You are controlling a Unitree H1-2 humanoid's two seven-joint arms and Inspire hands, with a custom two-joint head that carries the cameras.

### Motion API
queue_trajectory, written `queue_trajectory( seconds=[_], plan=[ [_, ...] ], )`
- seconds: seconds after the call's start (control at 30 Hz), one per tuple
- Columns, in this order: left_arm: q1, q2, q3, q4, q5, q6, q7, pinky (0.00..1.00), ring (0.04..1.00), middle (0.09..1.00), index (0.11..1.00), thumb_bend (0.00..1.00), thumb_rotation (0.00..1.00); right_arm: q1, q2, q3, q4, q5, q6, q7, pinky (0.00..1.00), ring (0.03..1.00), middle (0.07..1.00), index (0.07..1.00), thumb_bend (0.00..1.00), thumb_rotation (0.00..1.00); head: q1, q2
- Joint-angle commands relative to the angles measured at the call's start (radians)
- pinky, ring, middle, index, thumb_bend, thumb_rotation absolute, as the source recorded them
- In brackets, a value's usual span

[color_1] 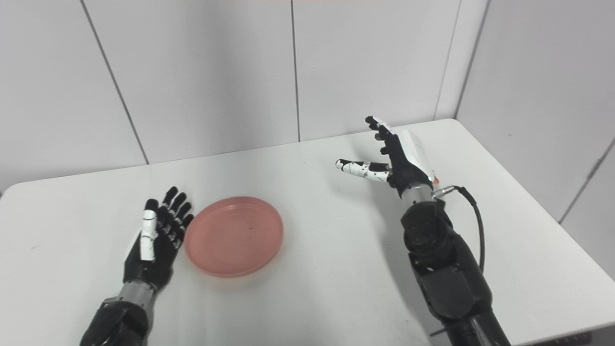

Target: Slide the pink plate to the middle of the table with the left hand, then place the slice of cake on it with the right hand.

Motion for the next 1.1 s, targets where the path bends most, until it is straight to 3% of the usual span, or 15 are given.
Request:
queue_trajectory(
  seconds=[0.0,0.23,0.63,0.77,1.07],
  plan=[
    [0.011,0.014,0.009,0.034,-0.006,-0.007,-0.012,1.0,1.0,1.0,0.998,0.69,1.0,-0.054,-0.035,0.003,-0.032,-0.037,0.03,-0.001,0.7,0.829,0.868,0.855,0.74,0.33,-0.02,-0.003],
    [0.004,0.028,0.017,0.053,-0.016,-0.009,-0.027,1.0,1.0,1.0,1.0,0.68,1.0,-0.053,-0.065,0.0,-0.048,-0.095,0.074,0.007,0.69,0.836,0.89,0.852,0.72,0.24,-0.068,-0.012],
    [-0.007,0.038,0.024,0.077,-0.023,-0.004,-0.041,1.0,0.992,0.987,0.98,0.69,1.0,-0.044,-0.082,-0.056,-0.053,-0.254,0.079,0.05,0.7,0.83,0.863,0.855,0.75,0.27,-0.102,-0.014],
    [-0.01,0.04,0.025,0.088,-0.027,-0.009,-0.048,1.0,1.0,0.999,0.994,0.7,1.0,-0.037,-0.075,-0.089,-0.064,-0.325,0.08,0.107,0.76,0.889,0.88,0.84,0.78,0.28,-0.105,-0.013],
    [-0.012,0.041,0.029,0.096,-0.03,-0.009,-0.048,1.0,0.995,0.985,0.976,0.71,1.0,-0.028,-0.062,-0.136,-0.075,-0.47,0.08,0.21,0.89,0.91,0.887,0.834,0.8,0.29,-0.107,-0.01]
  ],
)
